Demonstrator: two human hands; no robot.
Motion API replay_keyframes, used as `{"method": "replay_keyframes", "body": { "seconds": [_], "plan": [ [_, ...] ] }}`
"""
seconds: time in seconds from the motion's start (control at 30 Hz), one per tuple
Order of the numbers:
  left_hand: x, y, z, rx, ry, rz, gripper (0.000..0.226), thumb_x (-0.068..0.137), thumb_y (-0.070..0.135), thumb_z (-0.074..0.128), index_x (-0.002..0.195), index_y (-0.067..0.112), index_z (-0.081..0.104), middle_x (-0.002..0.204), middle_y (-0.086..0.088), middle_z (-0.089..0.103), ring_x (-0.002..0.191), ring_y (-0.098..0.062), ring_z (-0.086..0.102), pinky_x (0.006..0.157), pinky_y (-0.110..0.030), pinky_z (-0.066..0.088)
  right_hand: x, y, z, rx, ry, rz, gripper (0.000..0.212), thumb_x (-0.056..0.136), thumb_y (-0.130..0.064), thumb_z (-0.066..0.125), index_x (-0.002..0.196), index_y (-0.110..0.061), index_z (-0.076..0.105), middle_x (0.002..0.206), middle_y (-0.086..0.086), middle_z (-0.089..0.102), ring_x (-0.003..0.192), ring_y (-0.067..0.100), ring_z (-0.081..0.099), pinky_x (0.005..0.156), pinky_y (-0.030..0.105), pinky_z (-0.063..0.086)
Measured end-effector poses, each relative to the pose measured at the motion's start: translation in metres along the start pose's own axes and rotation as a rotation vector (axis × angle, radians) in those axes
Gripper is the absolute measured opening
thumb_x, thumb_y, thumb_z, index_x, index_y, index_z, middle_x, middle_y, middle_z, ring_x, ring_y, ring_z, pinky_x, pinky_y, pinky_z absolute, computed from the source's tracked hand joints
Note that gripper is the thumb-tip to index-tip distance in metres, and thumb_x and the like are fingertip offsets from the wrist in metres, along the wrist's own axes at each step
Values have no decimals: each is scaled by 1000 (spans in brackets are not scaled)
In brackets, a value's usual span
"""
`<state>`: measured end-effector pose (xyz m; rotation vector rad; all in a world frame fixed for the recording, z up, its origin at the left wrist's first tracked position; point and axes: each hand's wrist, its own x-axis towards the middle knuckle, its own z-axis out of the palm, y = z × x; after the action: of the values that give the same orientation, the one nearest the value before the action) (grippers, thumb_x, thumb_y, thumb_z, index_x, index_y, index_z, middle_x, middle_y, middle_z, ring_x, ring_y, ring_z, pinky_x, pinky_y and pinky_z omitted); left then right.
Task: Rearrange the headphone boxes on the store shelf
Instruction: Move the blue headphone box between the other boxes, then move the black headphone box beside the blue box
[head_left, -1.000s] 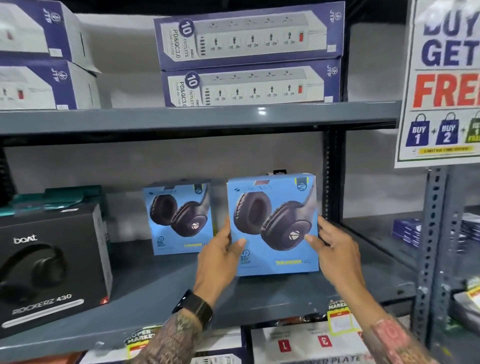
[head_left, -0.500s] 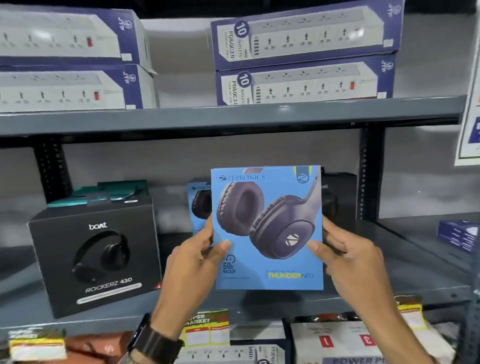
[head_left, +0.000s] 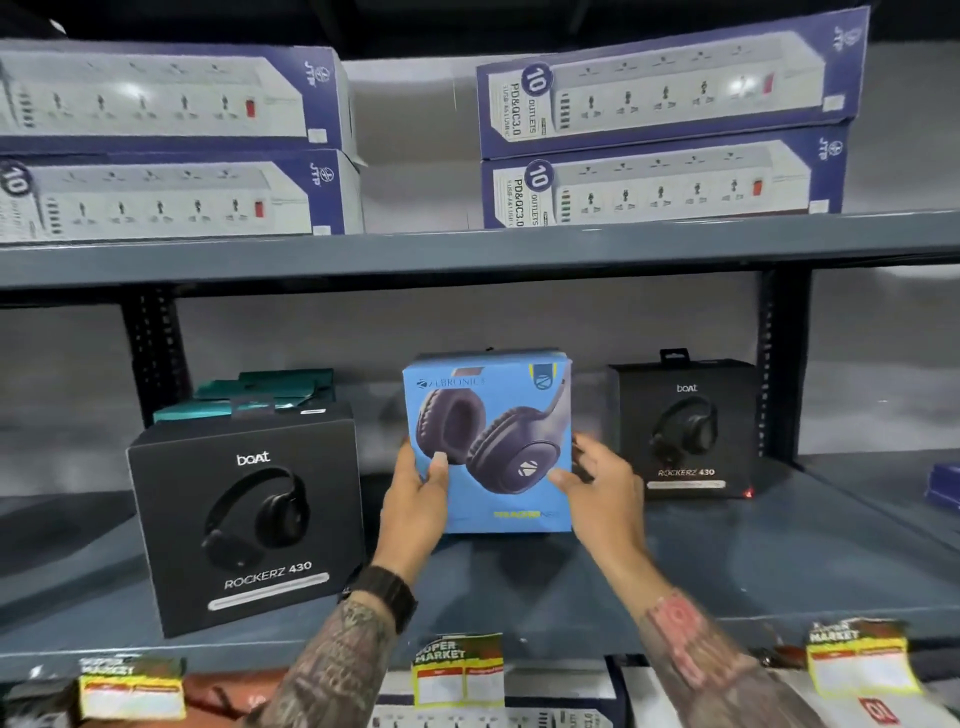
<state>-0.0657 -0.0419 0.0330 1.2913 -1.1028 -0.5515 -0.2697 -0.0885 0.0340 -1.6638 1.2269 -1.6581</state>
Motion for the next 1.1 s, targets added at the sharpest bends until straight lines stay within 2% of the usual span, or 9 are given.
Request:
{"method": "replay_keyframes", "body": {
  "seconds": [0.27, 0.4, 0.53, 0.63, 0.7, 0.77, 0.93, 1.03, 1.1],
  "plan": [
    [35, -25, 21, -100, 97, -65, 43, 114, 20, 52, 157, 22, 51, 137, -9, 76, 118, -32, 75, 109, -51, 60, 10, 24, 34, -69, -7, 108, 48, 87, -8, 80, 132, -23, 74, 123, 3, 82, 121, 24, 74, 107, 43, 54],
    [35, -34, 18, -70, 83, -59, 48, 113, 17, 54, 161, 24, 48, 140, -8, 74, 104, -20, 74, 101, -39, 59, 7, 33, 36, -88, -19, 125, 51, 89, -7, 78, 137, -22, 72, 130, 3, 80, 127, 25, 72, 101, 32, 52],
    [13, -31, 9, -38, -32, -107, 66, 114, 21, 53, 175, 21, 26, 160, -7, 63, 141, -29, 65, 125, -50, 48, -6, 26, 37, -83, 23, 164, 62, 93, -15, 78, 151, -15, 58, 149, 9, 67, 136, 33, 63, 111, 44, 50],
    [-30, -35, -4, 16, -125, -16, 70, 114, 28, 55, 175, 35, 21, 160, 25, 55, 143, -1, 57, 126, -29, 38, -28, 14, 41, 17, 131, 92, 50, 93, -12, 78, 140, -17, 63, 138, 9, 69, 125, 29, 67, 103, 47, 55],
    [-55, -41, -22, 5, -132, 22, 72, 113, 29, 57, 173, 40, 20, 146, 46, 47, 126, 30, 52, 112, -10, 40, -45, 1, 47, 116, 118, 29, 38, 93, -8, 77, 127, -22, 68, 123, 6, 73, 111, 21, 71, 87, 29, 59],
    [-73, -41, -51, -35, -63, 56, 64, 111, 25, 62, 167, 42, 36, 145, 45, 46, 121, 40, 47, 108, -3, 41, -58, -13, 60, 185, 14, -10, 32, 93, -9, 77, 114, -33, 71, 111, -1, 76, 95, 7, 73, 76, 18, 59],
    [-86, -28, -147, -22, 444, 267, 37, 105, 10, 70, 125, 40, 76, 119, 17, 83, 116, -3, 76, 98, -14, 59, -77, -33, 124, 238, -339, -38, 34, 95, -18, 78, 120, -37, 68, 114, -8, 74, 94, 12, 74, 88, 39, 63],
    [-81, -34, -195, 126, 653, 300, 42, 105, 18, 70, 146, 29, 65, 131, 4, 69, 123, -24, 69, 104, -34, 58, -83, -35, 159, 251, -494, -4, 62, 95, -29, 80, 150, -35, 52, 144, -8, 64, 120, 9, 67, 98, 21, 55],
    [-76, -43, -225, 198, 595, 175, 69, 105, 26, 70, 167, 33, 40, 159, 1, 51, 144, -22, 55, 118, -46, 49, -89, -38, 179, 271, -562, 23, 80, 94, -31, 80, 163, -30, 40, 160, -6, 54, 142, 16, 57, 117, 38, 48]
  ]
}}
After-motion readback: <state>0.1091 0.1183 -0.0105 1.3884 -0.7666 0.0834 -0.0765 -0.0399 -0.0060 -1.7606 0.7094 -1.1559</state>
